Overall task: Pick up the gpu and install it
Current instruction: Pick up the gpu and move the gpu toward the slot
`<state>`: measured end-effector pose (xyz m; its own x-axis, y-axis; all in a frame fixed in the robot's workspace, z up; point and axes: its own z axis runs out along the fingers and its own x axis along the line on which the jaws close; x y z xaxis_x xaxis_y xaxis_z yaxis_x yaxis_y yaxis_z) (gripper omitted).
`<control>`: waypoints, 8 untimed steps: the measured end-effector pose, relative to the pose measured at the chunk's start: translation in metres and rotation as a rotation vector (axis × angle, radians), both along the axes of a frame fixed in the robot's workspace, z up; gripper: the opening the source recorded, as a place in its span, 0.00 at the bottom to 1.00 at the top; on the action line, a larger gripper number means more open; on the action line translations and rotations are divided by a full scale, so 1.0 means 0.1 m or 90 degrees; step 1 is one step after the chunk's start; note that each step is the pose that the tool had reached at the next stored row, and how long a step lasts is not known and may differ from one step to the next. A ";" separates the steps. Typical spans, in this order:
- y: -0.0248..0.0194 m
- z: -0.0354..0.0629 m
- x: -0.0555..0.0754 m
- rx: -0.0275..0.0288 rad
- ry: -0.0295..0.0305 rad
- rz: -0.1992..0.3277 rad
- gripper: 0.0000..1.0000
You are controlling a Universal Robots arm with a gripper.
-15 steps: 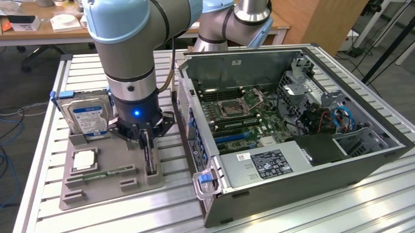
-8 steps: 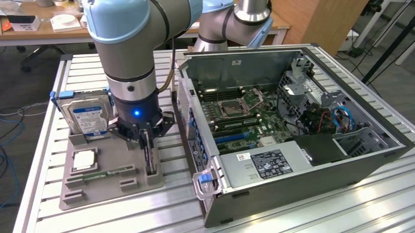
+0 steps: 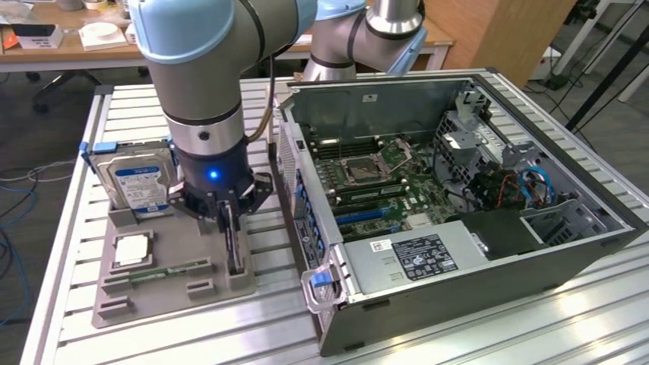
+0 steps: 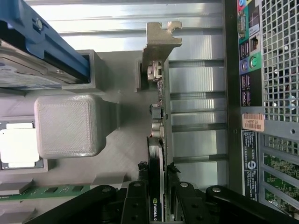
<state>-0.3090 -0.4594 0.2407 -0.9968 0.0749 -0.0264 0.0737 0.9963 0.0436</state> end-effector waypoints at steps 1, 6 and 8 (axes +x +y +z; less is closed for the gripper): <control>0.000 0.009 0.00 0.0000 0.0000 0.000 0.27; 0.000 0.058 0.00 0.0000 0.0000 0.000 0.27; 0.000 0.061 0.00 0.0001 -0.0001 0.000 0.27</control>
<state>-0.3090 -0.4594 0.2468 -0.9968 0.0749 -0.0265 0.0737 0.9963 0.0437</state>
